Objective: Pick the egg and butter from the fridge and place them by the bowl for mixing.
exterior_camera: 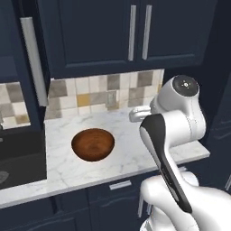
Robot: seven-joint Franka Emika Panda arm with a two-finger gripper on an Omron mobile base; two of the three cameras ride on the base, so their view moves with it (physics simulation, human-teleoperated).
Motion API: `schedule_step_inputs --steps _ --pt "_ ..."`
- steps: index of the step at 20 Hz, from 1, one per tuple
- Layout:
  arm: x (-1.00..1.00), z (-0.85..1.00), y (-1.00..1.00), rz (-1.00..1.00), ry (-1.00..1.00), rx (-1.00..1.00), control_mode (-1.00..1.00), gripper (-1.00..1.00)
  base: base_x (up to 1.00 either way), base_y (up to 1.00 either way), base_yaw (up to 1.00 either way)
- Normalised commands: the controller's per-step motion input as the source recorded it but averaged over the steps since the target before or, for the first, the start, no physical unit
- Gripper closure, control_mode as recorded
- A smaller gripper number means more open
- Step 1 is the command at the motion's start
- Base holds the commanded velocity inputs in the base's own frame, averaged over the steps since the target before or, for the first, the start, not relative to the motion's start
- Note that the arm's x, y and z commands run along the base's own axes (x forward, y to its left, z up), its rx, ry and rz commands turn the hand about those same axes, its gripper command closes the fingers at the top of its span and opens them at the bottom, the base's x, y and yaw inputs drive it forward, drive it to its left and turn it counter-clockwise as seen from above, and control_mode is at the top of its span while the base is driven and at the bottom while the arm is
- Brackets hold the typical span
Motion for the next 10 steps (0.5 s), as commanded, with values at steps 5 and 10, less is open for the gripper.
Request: schedule_step_inputs --steps 5,10 --pt "0.0 0.0 0.0 0.0 0.0 0.0 1.0 1.0 0.8 0.0 0.0" --pt "0.05 -0.47 -0.02 0.0 0.12 0.0 -1.0 1.0 0.09 0.0 0.0"
